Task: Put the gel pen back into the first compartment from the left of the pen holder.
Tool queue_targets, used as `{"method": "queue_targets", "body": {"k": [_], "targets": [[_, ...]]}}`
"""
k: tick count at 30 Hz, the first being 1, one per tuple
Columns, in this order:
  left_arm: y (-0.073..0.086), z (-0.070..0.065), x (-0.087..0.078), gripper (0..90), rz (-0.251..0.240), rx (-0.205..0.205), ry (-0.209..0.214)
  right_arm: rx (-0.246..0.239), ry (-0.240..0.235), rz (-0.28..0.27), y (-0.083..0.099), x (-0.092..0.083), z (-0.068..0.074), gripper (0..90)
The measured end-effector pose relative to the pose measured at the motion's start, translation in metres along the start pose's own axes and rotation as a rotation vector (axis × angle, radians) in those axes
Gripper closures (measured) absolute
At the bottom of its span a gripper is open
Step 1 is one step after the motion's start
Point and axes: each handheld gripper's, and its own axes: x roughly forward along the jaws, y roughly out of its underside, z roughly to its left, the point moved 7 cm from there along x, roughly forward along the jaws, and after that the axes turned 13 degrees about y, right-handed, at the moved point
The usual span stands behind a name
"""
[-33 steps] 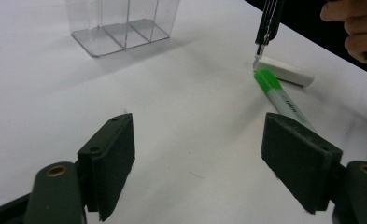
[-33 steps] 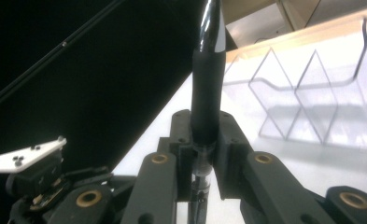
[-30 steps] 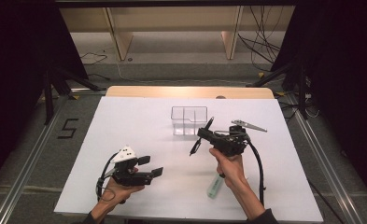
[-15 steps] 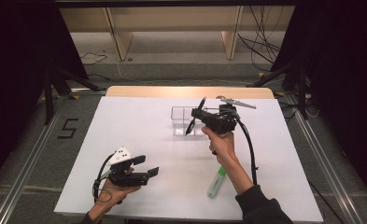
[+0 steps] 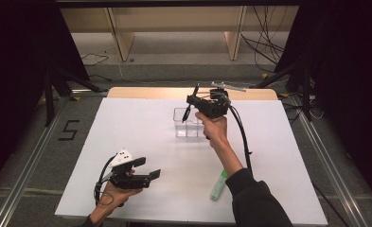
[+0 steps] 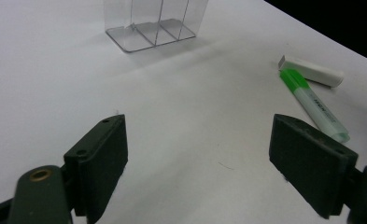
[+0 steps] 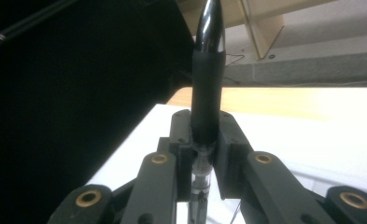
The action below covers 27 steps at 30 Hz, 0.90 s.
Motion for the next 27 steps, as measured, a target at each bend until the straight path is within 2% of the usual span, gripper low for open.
{"method": "queue_targets", "body": {"k": [9, 17, 21, 27], "targets": [[0.0, 0.001, 0.001, 19.0, 0.001, -0.008, -0.004, 0.003, 0.035, -0.007, -0.011, 0.017, -0.003, 79.8], [0.0, 0.001, 0.001, 19.0, 0.003, -0.002, 0.0, -0.04, 0.08, 0.003, -0.011, 0.031, -0.003, 79.7], [0.0, 0.0, 0.001, 19.0, 0.001, -0.007, 0.002, -0.043, 0.086, 0.009, -0.009, 0.035, -0.003, 79.7], [0.001, 0.0, 0.002, 19.0, 0.006, -0.006, 0.002, -0.074, 0.113, 0.027, -0.004, 0.041, -0.006, 79.7]]}}
